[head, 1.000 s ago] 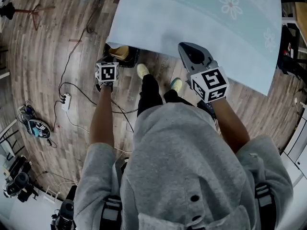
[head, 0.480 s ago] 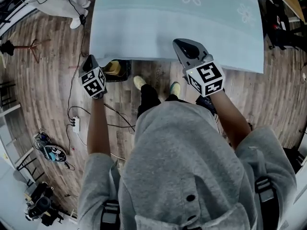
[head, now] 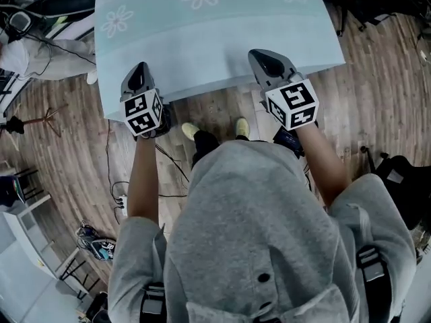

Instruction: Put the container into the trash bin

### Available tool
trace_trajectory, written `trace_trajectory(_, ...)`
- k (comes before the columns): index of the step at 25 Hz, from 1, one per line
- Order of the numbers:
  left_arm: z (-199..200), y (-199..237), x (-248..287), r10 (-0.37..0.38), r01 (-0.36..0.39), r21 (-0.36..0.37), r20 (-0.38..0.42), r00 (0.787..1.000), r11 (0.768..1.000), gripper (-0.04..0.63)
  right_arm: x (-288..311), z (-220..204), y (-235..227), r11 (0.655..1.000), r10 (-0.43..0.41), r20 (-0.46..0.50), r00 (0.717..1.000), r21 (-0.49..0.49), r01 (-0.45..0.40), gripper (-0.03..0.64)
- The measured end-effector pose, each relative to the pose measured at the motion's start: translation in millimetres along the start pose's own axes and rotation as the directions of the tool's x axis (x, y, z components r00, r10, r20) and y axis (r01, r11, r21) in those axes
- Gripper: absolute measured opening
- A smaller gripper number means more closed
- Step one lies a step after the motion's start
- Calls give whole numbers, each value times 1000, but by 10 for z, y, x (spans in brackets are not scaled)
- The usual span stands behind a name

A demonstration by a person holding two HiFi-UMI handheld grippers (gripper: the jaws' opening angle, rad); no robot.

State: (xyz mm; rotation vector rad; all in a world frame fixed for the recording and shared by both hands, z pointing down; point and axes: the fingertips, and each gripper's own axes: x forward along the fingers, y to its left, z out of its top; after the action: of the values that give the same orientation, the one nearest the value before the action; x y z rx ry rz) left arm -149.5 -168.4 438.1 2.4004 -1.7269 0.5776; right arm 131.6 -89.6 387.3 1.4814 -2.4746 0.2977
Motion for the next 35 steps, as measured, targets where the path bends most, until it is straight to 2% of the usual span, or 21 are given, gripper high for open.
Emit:
trace_trajectory(2,204,-411,119,-77,77,10,29,997,997,20,-241,-56,-206,998,-60,9,998,16,60,26)
trace_trajectory(6,520,-1208,258,-211,209,41,61,976,977,20,-735,-203,-588,984,-175,13,985,47,174,26)
trace_trajectory(11,719,-1995,224,-311,306,65,80,947,950,20,-1237,-412,-954,962,-260,10,966,85,258,26)
trace_trajectory(15,733,-2360,154,-360,353,94,71,930,931,20,-1470,-503,-1082,953,-291,18,956,96,288,26)
trace_trajectory(20,702,-2440,123,-362,356,95,55,931,930,20,-1500,-506,-1138,955,-288,22,957,81,285,26)
trace_trajectory(35,688,-2068,140,-288,285,57,54,956,957,20,-1166,-368,-1076,976,-213,29,977,46,212,26)
